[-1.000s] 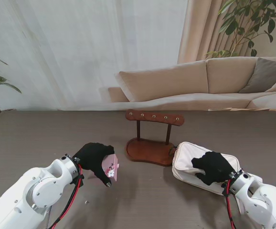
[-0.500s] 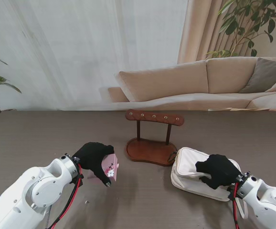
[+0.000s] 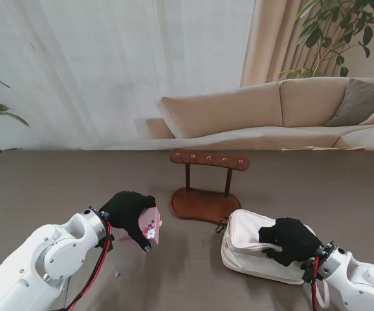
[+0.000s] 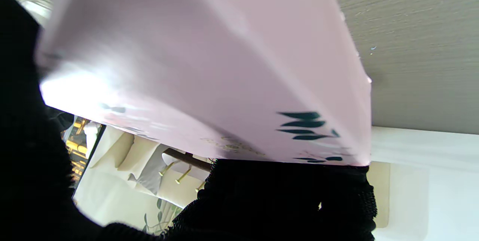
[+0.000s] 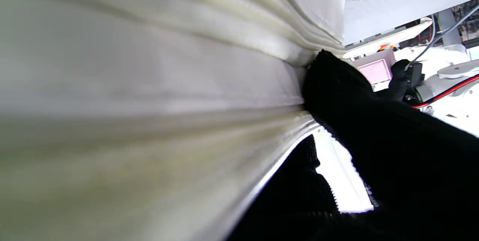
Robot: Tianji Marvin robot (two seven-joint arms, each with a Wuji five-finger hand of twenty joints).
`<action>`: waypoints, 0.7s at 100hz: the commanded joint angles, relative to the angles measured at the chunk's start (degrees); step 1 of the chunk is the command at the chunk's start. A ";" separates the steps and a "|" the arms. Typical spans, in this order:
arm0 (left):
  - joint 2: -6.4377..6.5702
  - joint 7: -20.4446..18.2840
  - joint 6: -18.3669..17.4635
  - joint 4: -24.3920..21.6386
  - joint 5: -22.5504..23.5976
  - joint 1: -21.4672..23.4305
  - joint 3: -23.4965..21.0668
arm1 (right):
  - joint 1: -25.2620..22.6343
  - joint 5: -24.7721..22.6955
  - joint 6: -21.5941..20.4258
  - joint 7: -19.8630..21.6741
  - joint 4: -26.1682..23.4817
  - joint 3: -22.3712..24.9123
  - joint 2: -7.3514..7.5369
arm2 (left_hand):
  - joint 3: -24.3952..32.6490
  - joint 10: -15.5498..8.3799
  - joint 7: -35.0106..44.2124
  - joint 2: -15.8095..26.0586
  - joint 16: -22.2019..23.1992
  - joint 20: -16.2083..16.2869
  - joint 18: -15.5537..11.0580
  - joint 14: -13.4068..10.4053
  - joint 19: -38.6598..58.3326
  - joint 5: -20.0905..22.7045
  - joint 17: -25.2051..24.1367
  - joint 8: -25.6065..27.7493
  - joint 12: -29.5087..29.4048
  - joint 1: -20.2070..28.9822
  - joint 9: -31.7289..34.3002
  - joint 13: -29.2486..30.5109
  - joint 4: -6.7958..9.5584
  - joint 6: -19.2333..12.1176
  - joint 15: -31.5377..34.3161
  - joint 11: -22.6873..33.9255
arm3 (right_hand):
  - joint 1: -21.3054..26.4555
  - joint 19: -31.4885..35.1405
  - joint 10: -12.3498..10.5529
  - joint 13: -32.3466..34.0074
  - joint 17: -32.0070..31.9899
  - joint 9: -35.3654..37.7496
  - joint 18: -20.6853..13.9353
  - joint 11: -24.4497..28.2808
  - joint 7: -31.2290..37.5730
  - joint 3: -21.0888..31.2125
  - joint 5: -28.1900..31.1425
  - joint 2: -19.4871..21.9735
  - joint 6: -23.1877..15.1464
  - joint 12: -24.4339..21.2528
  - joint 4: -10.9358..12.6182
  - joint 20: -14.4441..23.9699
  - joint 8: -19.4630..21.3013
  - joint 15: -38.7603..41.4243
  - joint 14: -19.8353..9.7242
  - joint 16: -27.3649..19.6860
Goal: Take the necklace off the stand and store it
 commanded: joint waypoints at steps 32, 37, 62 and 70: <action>-0.11 -0.87 0.34 -1.35 0.68 1.69 -1.43 | -0.22 -0.89 2.69 -4.02 -3.02 -6.77 -1.43 | 36.07 -8.15 38.27 10.52 2.10 0.79 -2.20 0.52 0.89 4.22 -0.03 5.32 2.87 26.14 6.80 3.77 0.44 -10.00 8.98 7.88 | 5.62 -0.03 -2.03 0.28 10.01 2.05 -0.29 0.35 8.28 10.04 4.59 5.61 -15.38 -1.19 5.02 2.18 1.79 -0.90 -3.37 -0.10; -0.11 -0.87 0.33 -1.49 0.77 1.93 -1.67 | 0.00 -1.11 3.33 -4.84 -3.23 -7.79 -1.52 | 36.09 -8.08 38.28 10.57 2.11 0.79 -2.16 0.55 0.88 4.26 -0.04 5.33 2.88 26.15 6.81 3.77 0.45 -9.92 8.99 7.89 | 5.63 -0.03 -2.02 0.29 10.01 2.02 -0.29 0.37 8.23 10.05 4.59 5.59 -15.43 -1.23 5.02 2.19 1.72 -0.88 -3.22 -0.09; -0.08 -0.93 0.34 -2.43 1.30 3.38 -3.22 | 1.67 -1.97 6.76 -8.38 -3.60 -13.03 -1.84 | 36.06 -8.11 38.27 10.60 2.10 0.81 -2.17 0.62 0.91 4.25 0.00 5.34 2.89 26.16 6.82 3.68 0.45 -9.94 8.96 7.90 | 5.63 -0.05 -2.04 0.29 9.97 2.05 -0.14 0.52 8.27 10.13 4.52 5.42 -15.37 -1.49 5.01 2.25 1.60 -0.87 -3.31 -0.08; -0.08 -0.93 0.33 -2.65 1.44 3.83 -3.72 | 2.37 -2.06 8.08 -9.39 -3.68 -14.76 -1.96 | 36.06 -8.04 38.24 10.60 2.07 0.83 -2.08 0.71 0.93 4.22 -0.01 5.34 2.89 26.20 6.79 3.70 0.47 -9.92 8.93 7.89 | 5.67 -0.07 -2.01 0.25 9.95 2.02 -0.14 0.53 8.27 10.15 4.50 5.38 -15.23 -1.52 4.97 2.26 1.53 -0.93 -3.01 -0.10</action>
